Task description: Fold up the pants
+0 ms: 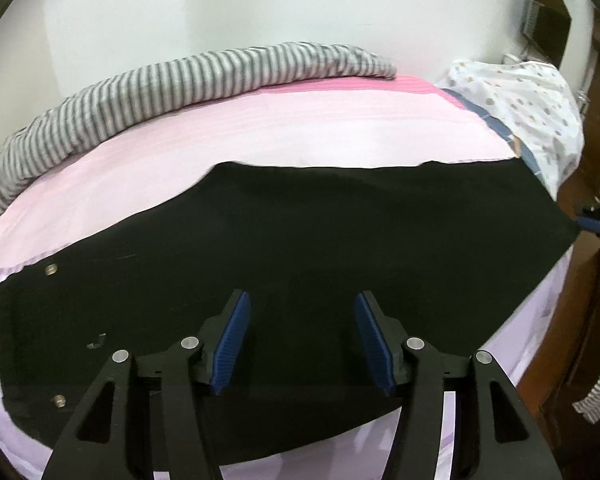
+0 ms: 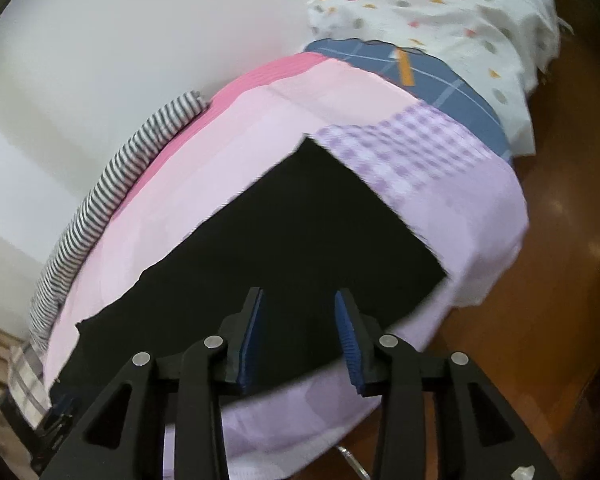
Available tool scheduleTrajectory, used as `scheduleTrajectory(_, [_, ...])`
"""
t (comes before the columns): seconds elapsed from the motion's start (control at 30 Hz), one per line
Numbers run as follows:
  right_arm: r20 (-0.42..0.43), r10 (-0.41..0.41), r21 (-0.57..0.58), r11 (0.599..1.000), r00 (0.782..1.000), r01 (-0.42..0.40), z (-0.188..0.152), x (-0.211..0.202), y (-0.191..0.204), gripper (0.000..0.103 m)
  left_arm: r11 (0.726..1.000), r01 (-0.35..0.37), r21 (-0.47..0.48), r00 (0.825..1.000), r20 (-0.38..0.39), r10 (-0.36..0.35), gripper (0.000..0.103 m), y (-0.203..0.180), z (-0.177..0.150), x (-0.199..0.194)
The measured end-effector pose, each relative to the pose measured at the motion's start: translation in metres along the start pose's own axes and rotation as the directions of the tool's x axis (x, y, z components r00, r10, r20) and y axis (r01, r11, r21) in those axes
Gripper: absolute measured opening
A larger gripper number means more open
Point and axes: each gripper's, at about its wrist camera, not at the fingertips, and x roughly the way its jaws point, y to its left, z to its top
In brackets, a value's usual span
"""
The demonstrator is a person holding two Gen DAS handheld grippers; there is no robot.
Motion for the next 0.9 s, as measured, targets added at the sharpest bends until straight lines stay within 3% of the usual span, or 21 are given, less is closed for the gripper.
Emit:
scheduleTrajectory(0.37, [-0.01, 0.013, 0.12, 0.993, 1.0, -0.012, -0.022, 0.013, -0.041, 0.037, 1.0, 0.011, 0.004, 0.999, -0.035, -0.011, 0.057, -0.017, -0.005, 0.011])
scheduleTrajectory(0.77, [0.049, 0.048, 0.167, 0.984, 0.998, -0.056, 0.0, 0.03, -0.057, 0.036, 1.0, -0.006, 0.002, 0.998, -0.065, 0.006, 0.057, -0.018, -0.01, 0.019])
scheduleTrajectory(0.87, [0.062, 0.055, 0.185, 0.981, 0.997, -0.066, 0.009, 0.034, -0.062, 0.031, 1.0, -0.008, 0.026, 0.998, -0.06, 0.01, 0.057, -0.023, -0.008, 0.019])
scheduleTrajectory(0.9, [0.065, 0.06, 0.191, 0.979, 0.996, -0.071, 0.011, 0.035, -0.064, 0.025, 0.999, -0.011, 0.035, 0.998, -0.061, 0.013, 0.057, -0.025, -0.008, 0.02])
